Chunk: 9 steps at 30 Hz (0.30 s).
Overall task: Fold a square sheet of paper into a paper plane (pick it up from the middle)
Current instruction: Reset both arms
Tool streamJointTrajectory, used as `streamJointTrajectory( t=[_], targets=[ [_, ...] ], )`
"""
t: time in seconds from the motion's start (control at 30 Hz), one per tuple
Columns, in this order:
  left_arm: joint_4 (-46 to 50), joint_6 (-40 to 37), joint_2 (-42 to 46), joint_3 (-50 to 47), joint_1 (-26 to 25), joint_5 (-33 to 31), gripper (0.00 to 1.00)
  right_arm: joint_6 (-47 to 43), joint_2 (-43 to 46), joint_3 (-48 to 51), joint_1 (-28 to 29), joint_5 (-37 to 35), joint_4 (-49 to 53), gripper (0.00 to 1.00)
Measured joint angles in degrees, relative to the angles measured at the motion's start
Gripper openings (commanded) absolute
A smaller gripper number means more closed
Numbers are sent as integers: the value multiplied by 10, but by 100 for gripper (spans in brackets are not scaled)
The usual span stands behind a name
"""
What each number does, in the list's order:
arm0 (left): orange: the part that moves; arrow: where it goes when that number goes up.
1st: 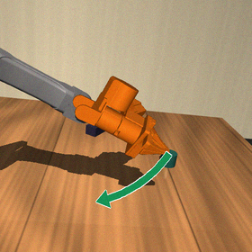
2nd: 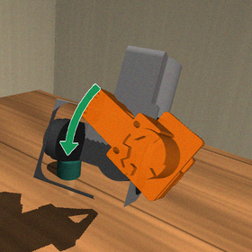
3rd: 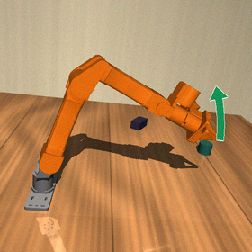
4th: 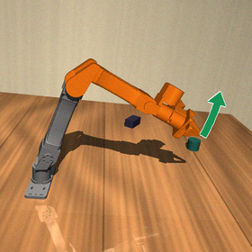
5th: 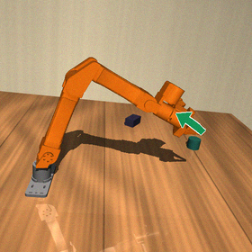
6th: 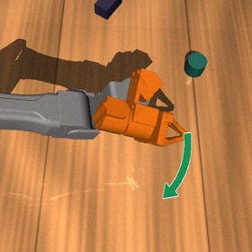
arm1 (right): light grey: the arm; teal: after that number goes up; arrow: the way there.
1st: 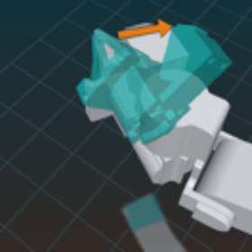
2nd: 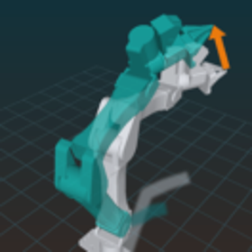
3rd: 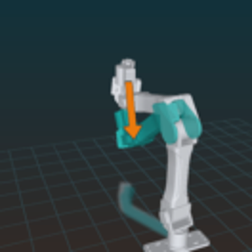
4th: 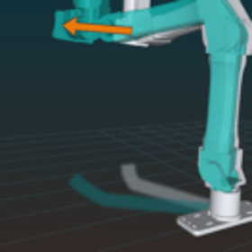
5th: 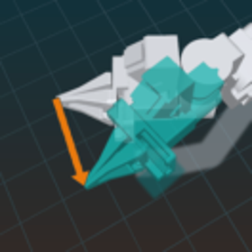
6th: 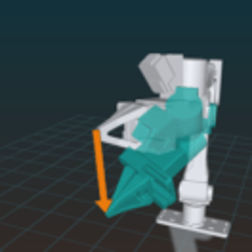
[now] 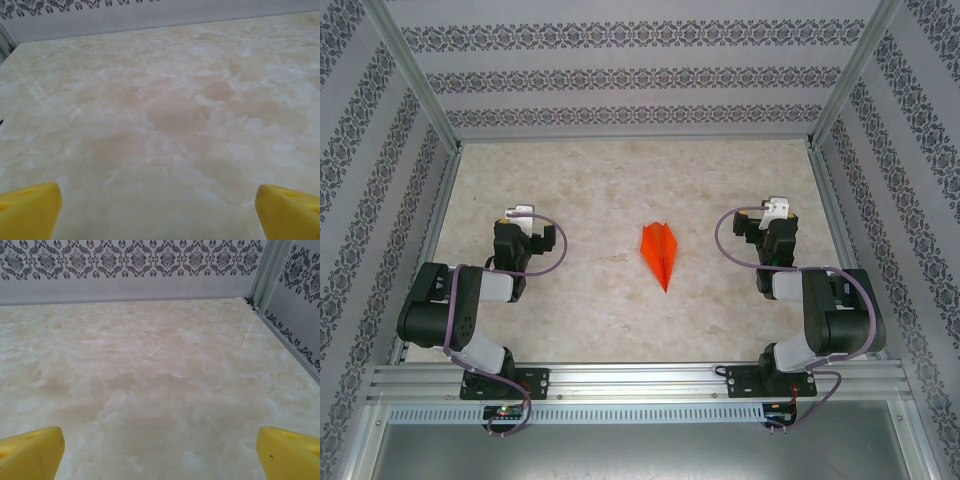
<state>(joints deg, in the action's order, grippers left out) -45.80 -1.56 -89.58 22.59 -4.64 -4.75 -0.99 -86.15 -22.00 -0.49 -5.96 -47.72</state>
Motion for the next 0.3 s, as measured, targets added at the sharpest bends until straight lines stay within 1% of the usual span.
streamJointTrajectory(
  t=[0.3],
  targets=[
    [0, 0, 0, 3, 1, 15, 100, 0, 0, 0, 0, 0, 0, 98]
  ],
)
